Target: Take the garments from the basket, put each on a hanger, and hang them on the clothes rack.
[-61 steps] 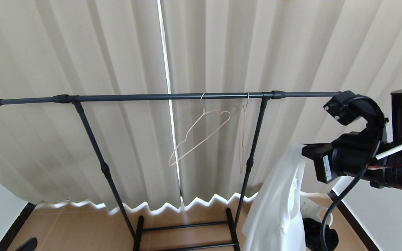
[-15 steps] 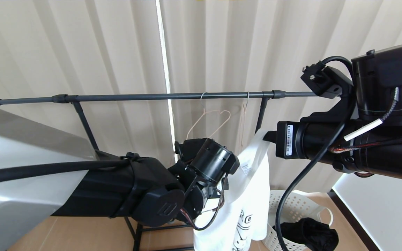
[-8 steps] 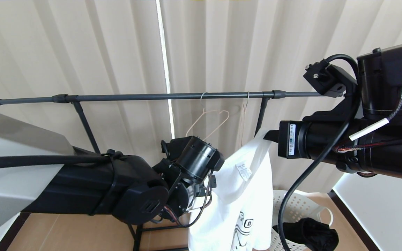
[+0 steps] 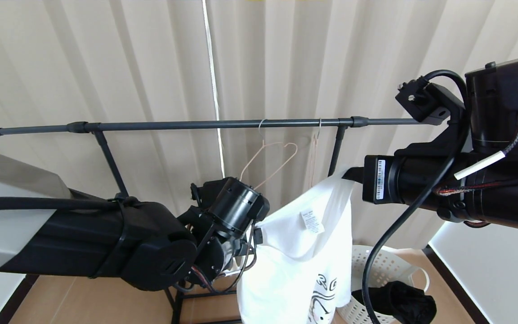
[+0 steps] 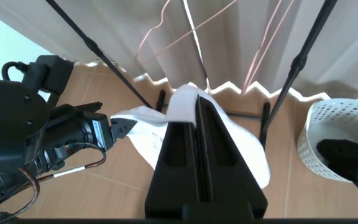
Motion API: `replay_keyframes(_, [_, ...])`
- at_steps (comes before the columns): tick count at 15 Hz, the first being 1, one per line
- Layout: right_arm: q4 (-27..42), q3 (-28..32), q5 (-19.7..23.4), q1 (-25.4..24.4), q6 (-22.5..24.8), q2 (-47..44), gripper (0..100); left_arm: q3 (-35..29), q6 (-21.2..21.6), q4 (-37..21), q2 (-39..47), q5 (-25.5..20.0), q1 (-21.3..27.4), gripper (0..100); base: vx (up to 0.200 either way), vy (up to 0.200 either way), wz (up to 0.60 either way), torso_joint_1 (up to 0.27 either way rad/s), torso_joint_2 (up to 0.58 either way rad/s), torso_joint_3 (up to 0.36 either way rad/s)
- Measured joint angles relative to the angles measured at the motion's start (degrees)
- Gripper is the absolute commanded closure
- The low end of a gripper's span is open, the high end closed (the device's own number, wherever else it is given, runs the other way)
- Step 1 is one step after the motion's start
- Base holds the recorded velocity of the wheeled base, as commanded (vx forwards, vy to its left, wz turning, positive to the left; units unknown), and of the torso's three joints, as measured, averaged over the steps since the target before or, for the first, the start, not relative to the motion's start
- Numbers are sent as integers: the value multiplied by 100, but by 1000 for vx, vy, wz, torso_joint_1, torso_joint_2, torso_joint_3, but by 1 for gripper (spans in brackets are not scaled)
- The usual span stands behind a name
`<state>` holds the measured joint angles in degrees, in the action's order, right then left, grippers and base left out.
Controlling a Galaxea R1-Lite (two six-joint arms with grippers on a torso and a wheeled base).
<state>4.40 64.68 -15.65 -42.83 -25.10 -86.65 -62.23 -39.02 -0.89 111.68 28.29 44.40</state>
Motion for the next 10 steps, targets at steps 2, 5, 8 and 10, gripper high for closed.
replay_keyframes(2, [-6,4,0,85,79,38,100,79,-69,0,-10,-2,-30,0,0,0,0,0,0,0])
replay_keyframes(5, [-17,9,2,306,157,51,100,204,-85,-4,-96,4,-35,100,0,0,0,0,0,0])
replay_keyframes(8, [-17,-7,4,536,285,32,100,355,-57,-12,-350,4,28,100,0,0,0,0,0,0])
replay_keyframes(10, [-17,-82,2,686,480,13,100,416,-11,-37,-589,11,67,100,0,0,0,0,0,0])
